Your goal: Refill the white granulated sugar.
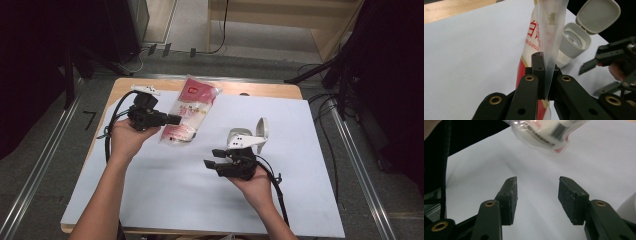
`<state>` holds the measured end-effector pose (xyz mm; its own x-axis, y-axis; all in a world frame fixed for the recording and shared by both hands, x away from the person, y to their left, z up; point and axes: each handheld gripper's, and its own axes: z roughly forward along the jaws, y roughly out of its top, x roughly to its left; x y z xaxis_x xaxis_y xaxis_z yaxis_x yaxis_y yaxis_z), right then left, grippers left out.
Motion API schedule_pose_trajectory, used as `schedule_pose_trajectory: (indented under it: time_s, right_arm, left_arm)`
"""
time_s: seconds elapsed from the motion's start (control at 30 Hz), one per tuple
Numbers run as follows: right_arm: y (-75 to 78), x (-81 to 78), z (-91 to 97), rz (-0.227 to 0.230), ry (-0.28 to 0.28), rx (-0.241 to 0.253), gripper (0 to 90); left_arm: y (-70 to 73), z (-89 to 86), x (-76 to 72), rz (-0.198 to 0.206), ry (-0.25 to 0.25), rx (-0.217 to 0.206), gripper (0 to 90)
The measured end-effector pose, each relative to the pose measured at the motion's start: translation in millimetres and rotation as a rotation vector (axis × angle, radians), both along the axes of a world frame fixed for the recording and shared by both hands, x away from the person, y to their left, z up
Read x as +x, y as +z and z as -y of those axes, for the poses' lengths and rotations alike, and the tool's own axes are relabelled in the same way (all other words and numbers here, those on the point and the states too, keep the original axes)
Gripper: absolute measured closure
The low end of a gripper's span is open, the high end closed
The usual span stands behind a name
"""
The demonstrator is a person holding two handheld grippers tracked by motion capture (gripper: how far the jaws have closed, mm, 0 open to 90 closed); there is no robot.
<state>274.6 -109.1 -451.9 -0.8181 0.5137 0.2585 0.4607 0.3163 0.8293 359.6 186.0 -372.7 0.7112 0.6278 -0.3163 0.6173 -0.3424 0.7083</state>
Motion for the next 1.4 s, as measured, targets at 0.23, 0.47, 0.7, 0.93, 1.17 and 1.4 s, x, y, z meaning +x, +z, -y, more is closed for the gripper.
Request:
schedule_pose_trajectory:
  time_s: [0.23, 0.47, 0.7, 0.93, 1.17, 1.4]
  right_arm:
    - [2.4, -1.5, 11.9, 0.000, 0.028, -0.008, 49.8]
    - [3.0, -4.7, 23.5, 0.015, 0.044, -0.020, 50.1]
    - [-1.7, -11.0, 33.8, 0.019, 0.033, -0.033, 50.4]
    - [-3.5, -16.4, 44.9, 0.013, 0.019, -0.031, 50.4]
    - [-4.7, -18.4, 55.1, 0.003, -0.005, -0.028, 50.8]
    - [-5.0, -20.4, 59.8, 0.002, -0.019, -0.030, 50.9]
  left_arm:
    - [-17.9, 6.8, 13.3, 0.014, 0.027, 0.002, 90.0]
    - [-39.2, 9.9, 17.8, -0.009, 0.017, 0.028, 90.0]
    - [-45.6, 6.2, 14.3, -0.002, 0.010, 0.022, 90.0]
    - [-49.7, -2.4, 7.6, 0.012, -0.017, 0.027, 90.0]
    - [-56.4, -9.7, -1.3, 0.027, -0.079, 0.013, 90.0]
    - [-60.7, -19.2, -9.6, 0.032, -0.061, 0.029, 90.0]
